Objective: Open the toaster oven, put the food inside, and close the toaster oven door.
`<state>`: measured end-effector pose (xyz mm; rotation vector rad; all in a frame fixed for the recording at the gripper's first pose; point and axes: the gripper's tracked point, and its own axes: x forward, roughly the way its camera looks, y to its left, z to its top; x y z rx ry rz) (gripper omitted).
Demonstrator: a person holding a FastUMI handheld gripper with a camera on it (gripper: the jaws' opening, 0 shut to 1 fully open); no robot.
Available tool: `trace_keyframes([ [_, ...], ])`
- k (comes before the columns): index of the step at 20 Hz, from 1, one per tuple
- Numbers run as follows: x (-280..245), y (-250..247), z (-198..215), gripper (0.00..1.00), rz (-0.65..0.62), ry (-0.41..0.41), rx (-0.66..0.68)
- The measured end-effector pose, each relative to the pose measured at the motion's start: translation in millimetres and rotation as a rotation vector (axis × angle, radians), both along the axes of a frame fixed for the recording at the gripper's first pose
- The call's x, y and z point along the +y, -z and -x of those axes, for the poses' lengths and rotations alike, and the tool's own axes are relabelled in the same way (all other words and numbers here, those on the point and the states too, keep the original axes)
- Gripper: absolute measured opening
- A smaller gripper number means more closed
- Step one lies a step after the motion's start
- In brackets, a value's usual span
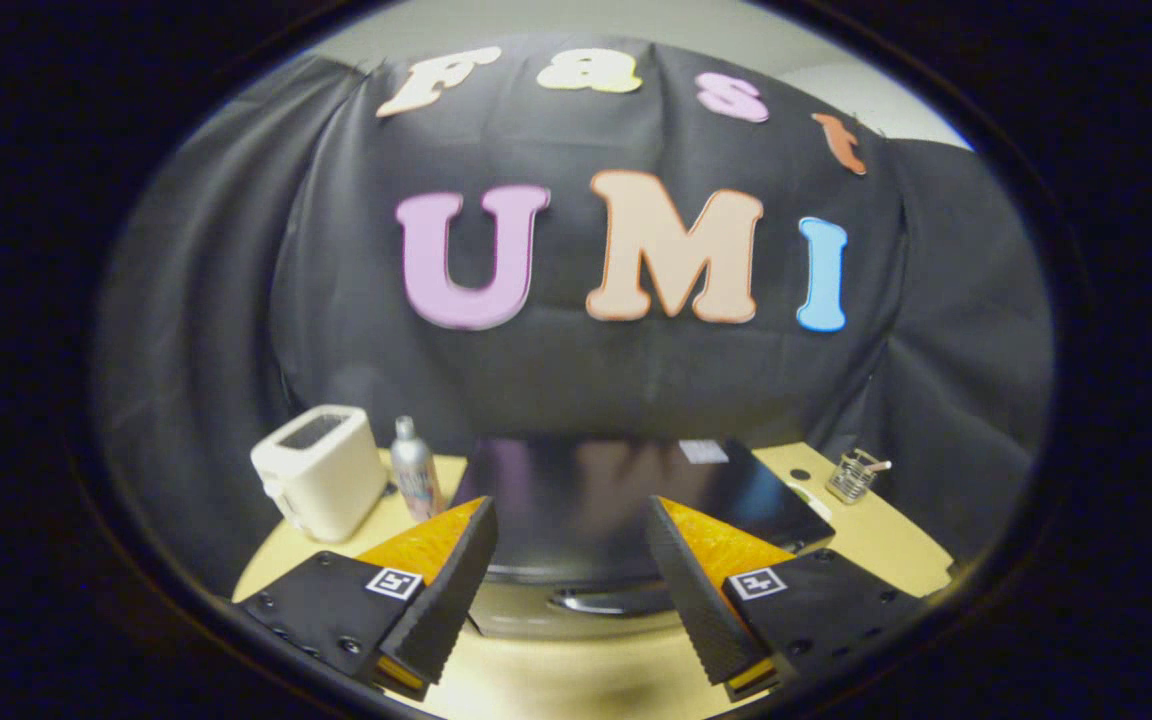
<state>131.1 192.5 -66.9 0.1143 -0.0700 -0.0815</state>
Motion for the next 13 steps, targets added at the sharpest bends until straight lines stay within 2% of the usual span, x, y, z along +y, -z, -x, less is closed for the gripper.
trace_keyframes([
  [3, -6, -33, 10, 0.95, -0.031, 0.000, -0.063],
  [7, 1, -60, 20, 0.95, -0.054, -0.043, -0.102],
  [13, -17, -58, 17, 0.95, -0.062, -0.029, -0.094],
])
